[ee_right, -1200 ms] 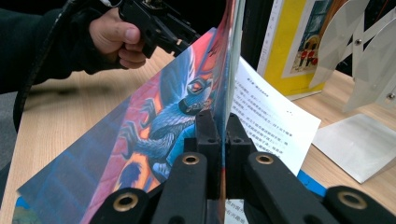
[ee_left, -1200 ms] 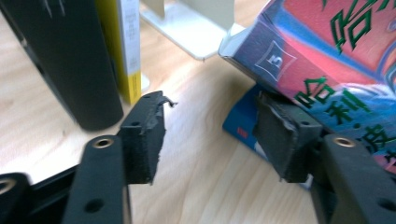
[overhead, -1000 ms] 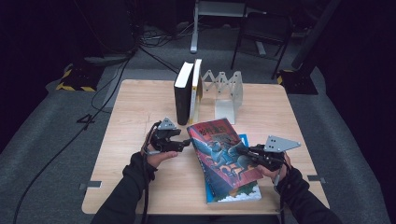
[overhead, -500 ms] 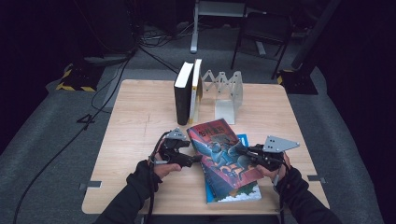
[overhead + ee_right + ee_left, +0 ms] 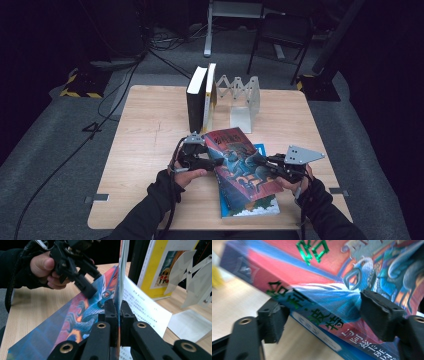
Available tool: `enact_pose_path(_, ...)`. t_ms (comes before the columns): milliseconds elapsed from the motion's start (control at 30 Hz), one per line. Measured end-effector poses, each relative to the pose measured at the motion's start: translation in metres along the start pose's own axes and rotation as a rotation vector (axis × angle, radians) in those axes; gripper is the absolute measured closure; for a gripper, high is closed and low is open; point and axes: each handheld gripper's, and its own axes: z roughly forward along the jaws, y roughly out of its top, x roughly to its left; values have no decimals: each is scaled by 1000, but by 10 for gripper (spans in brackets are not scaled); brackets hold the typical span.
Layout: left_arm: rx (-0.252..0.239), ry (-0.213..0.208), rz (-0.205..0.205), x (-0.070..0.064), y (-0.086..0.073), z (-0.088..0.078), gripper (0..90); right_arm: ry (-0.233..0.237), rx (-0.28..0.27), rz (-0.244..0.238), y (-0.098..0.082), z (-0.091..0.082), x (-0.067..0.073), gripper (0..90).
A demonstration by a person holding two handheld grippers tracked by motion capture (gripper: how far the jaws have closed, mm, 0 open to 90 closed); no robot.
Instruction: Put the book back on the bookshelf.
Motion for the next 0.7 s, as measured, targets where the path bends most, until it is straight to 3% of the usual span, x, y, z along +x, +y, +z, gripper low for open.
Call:
enact_pose_path(267, -114, 46, 144, -14, 28, -24, 473, 6, -35, -26, 6, -7, 1, 847)
enact_pose_path(300, -114, 46, 144, -14, 28, -24, 489, 6, -35, -26, 6, -7, 1, 847)
enact_pose_path(367, -150, 81, 200, -23, 36, -29, 514, 4, -56, -29, 6, -10, 1, 838)
enact_pose_path(467, -196, 109, 250, -32, 43, -34, 564, 0, -67, -30, 7, -13, 0, 823)
enact_pose_path(600, -234, 103, 311, -41, 42, -41, 603, 2, -61, -27, 3, -14, -1, 813)
enact_pose_path(700, -247, 90, 334, -45, 39, -46, 609, 7, -57, -30, 1, -14, 0, 813)
